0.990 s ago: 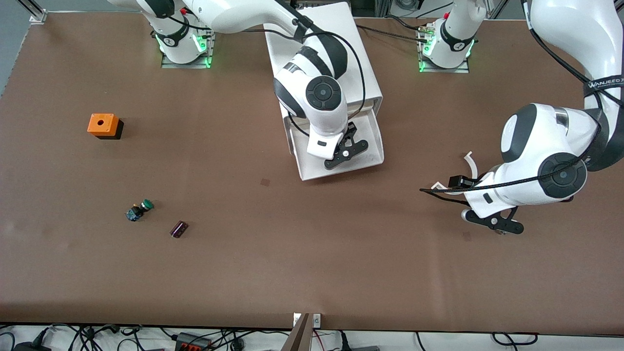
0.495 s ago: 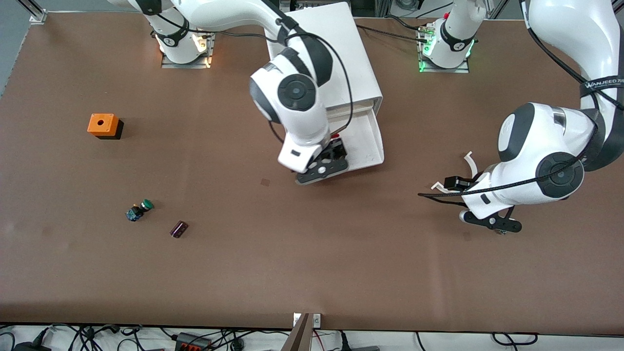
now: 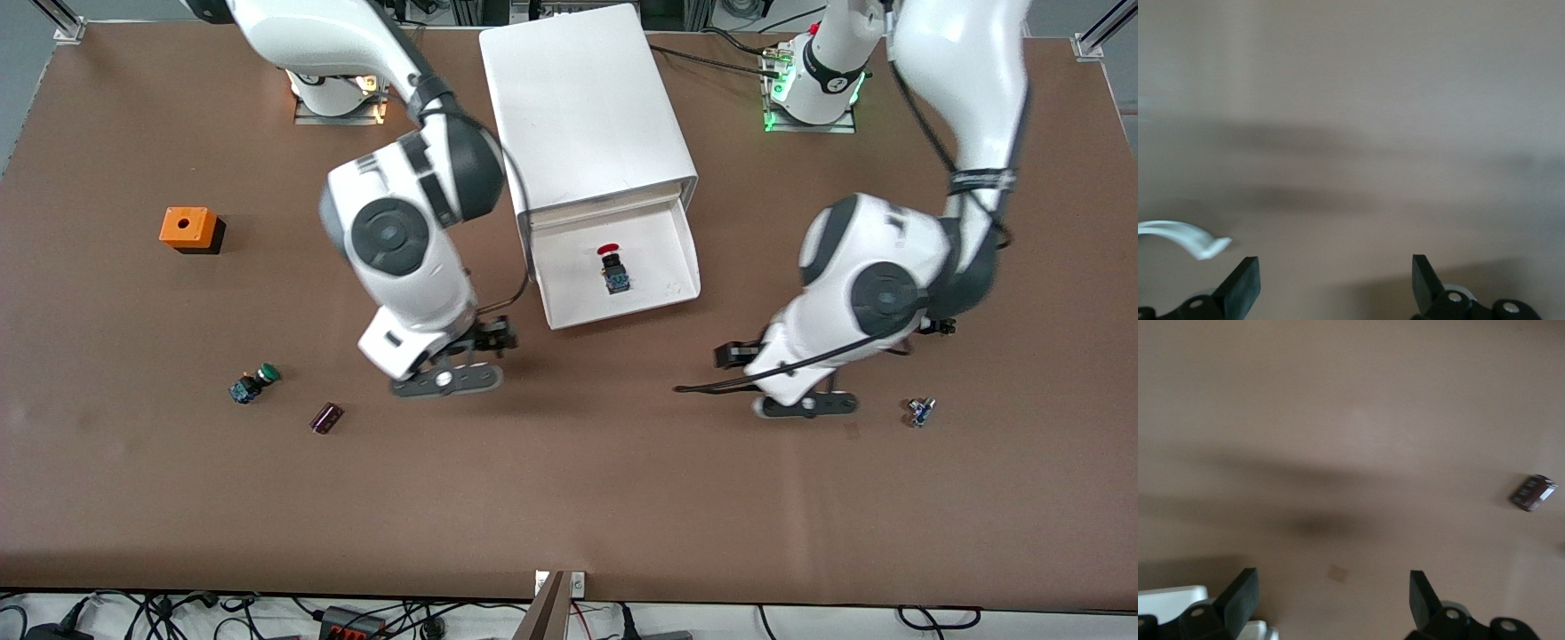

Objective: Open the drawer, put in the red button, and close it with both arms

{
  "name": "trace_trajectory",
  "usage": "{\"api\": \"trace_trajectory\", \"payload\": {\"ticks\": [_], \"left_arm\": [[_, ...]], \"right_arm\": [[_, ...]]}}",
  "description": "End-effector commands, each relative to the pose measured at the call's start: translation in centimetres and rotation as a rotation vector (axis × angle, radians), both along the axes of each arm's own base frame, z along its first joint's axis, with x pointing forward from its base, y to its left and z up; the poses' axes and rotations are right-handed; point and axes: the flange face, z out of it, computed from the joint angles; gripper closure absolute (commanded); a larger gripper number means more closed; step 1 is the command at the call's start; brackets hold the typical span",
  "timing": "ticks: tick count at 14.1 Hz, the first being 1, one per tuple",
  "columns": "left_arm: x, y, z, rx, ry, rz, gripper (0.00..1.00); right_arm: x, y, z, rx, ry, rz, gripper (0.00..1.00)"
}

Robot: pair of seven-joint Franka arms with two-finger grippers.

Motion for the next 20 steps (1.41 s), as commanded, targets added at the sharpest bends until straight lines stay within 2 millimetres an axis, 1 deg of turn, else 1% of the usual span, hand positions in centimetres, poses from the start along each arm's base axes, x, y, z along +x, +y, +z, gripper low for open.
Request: {"api": "trace_trajectory", "payload": {"ticks": [1,4,5,6,8,9,10,11,12,14,15,16,18,19,20], "left_arm": [[-0.7,-4.2,-1.8,-0.025,-0.039,0.083,0.00],[-3.2,-10.1,-4.2,-0.029,-0.043,0.152,0.00],[-4.2,-11.6,-5.0,-0.029,-0.038,0.171,0.00],[-5.1,-12.6,-5.6,-0.030,-0.034,0.194,0.00],[-6.3,-12.8,-6.3,-0.014,-0.010,0.201,0.00],[-7.3,-13.3,-6.2,-0.012,0.003,0.188,0.00],[-8.7,-14.0,-6.1,-0.014,0.023,0.169,0.00],[-10.1,-14.1,-6.2,0.001,0.051,0.154,0.00],[-11.4,-14.5,-6.5,0.019,0.083,0.137,0.00],[-13.9,-16.3,-6.5,0.048,0.156,0.104,0.00],[-14.8,-17.1,-6.5,0.052,0.175,0.110,0.00],[-16.2,-18.4,-6.3,0.054,0.194,0.113,0.00],[-18.3,-19.9,-6.0,0.074,0.238,0.108,0.00],[-18.7,-20.0,-6.1,0.086,0.252,0.100,0.00],[-19.3,-20.1,-6.2,0.105,0.273,0.089,0.00]], "right_arm": [[0.9,-5.8,0.3,-0.027,0.055,0.021,0.00],[0.9,-12.1,0.6,-0.052,0.085,-0.048,0.00],[0.8,-14.0,0.9,-0.046,0.094,-0.054,0.00],[0.7,-15.8,1.4,-0.035,0.100,-0.040,0.00],[0.6,-17.8,3.1,-0.024,0.095,-0.041,0.00],[0.8,-18.7,4.0,-0.017,0.081,-0.044,0.00],[1.0,-19.5,4.3,-0.011,0.080,-0.046,0.00],[1.2,-21.4,5.1,-0.002,0.069,-0.070,0.00],[1.4,-22.9,5.6,0.002,0.064,-0.090,0.00],[1.3,-25.4,7.6,0.018,0.038,-0.125,0.00],[1.3,-27.4,8.5,0.030,0.027,-0.151,0.00],[1.1,-28.8,9.6,0.048,0.015,-0.163,0.00],[-0.1,-30.9,11.8,0.063,-0.005,-0.183,0.00],[-0.8,-32.5,12.4,0.070,-0.008,-0.199,0.00],[-1.7,-33.6,13.1,0.076,-0.009,-0.196,0.00]]}}
